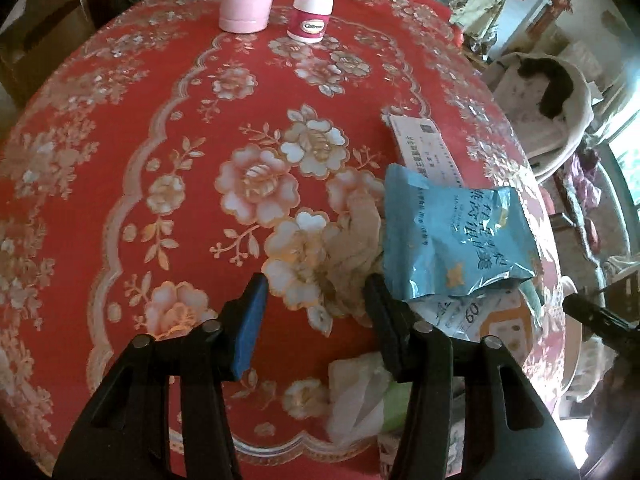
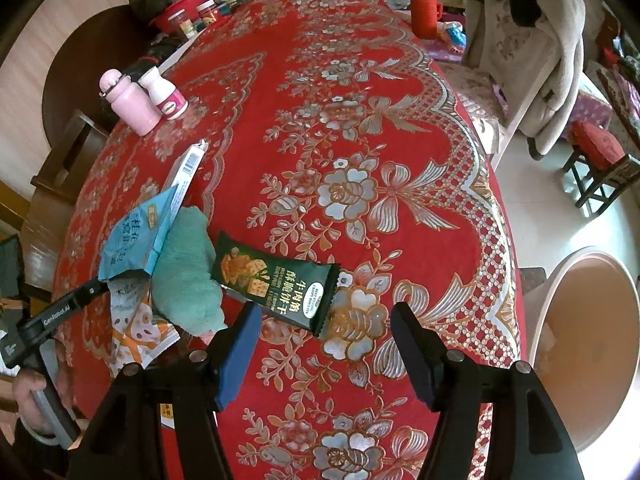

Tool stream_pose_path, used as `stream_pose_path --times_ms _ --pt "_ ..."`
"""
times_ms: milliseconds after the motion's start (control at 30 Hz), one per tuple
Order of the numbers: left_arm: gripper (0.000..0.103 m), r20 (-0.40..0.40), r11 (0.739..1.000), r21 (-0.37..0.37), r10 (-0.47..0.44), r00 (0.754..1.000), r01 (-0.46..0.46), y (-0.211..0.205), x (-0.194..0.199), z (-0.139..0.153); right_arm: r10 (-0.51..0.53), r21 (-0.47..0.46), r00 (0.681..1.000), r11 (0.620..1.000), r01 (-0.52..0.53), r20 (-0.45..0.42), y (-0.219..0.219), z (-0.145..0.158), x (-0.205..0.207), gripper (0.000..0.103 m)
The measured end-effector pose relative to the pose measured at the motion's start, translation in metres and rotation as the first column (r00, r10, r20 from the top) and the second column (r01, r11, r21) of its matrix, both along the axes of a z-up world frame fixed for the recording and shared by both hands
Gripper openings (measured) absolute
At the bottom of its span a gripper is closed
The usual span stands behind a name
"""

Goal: Collect trash
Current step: 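Grasp the green snack wrapper with the right tool while the left tool grasps the beige crumpled tissue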

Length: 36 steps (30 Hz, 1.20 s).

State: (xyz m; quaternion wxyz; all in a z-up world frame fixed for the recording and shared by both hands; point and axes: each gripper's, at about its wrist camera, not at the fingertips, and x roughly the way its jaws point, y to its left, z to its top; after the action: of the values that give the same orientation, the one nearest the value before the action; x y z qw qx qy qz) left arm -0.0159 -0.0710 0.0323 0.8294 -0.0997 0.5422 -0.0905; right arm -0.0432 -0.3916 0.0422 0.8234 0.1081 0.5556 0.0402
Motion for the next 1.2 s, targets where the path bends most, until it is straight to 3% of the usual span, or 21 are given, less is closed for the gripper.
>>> stream_pose_path --times_ms 67,133,267,567,667,767,933,967,1067,1100,1200 --pt "0.01 -0.022 1.0 -0.026 -0.009 1.0 0.009 -0.001 0.002 -0.003 0.004 0.006 1.0 1.0 -0.004 0.001 -0.001 0.0 0.002 0.065" --pt "0.009 -0.027 0.998 -0.059 -0.01 1.0 0.008 0.001 0.001 -0.004 0.008 0.012 1.0 1.0 -0.008 0.005 0.0 0.0 0.004 0.065" --pt "0.004 0.005 0.999 -0.042 0.003 1.0 -0.003 0.008 -0.004 0.005 0.018 0.03 1.0 0.999 -0.018 0.005 0.004 -0.003 0.009 0.065" --pt "0.003 0.051 0.997 0.022 0.077 0.996 -0.078 0.04 -0.011 0.024 0.081 0.04 0.996 0.996 -0.082 0.022 0.026 -0.005 0.02 0.065" --pt "0.003 0.052 0.999 -0.004 0.045 0.998 -0.045 0.039 -0.015 0.025 0.091 0.037 0.996 0.995 -0.091 0.019 0.028 -0.005 0.023 0.065" --pt "0.004 -0.013 0.999 -0.051 -0.01 1.0 0.01 0.031 -0.011 0.014 0.083 0.033 0.996 0.996 -0.083 0.014 0.026 -0.006 0.025 0.065" --pt "0.005 -0.05 0.996 -0.032 -0.087 0.995 0.086 0.006 -0.009 -0.001 0.072 0.042 0.997 0.997 -0.072 0.011 0.02 -0.004 0.025 0.065" --pt "0.008 -0.048 0.994 -0.035 -0.108 0.993 0.106 0.001 -0.007 -0.002 0.074 0.035 0.997 0.997 -0.075 0.012 0.019 -0.003 0.024 0.065" --pt "0.045 -0.029 0.989 -0.034 -0.142 0.989 0.141 -0.011 -0.004 -0.001 0.073 0.027 0.997 0.997 -0.073 0.011 0.014 -0.003 0.021 0.065" --pt "0.049 -0.011 0.99 -0.027 -0.139 0.99 0.138 -0.014 -0.002 0.0 0.07 0.029 0.997 0.997 -0.07 0.01 0.012 -0.003 0.02 0.065" --pt "0.05 -0.013 0.992 -0.026 -0.122 0.992 0.122 -0.016 0.004 -0.003 0.061 0.032 0.998 0.998 -0.061 0.004 0.006 -0.004 0.017 0.065"
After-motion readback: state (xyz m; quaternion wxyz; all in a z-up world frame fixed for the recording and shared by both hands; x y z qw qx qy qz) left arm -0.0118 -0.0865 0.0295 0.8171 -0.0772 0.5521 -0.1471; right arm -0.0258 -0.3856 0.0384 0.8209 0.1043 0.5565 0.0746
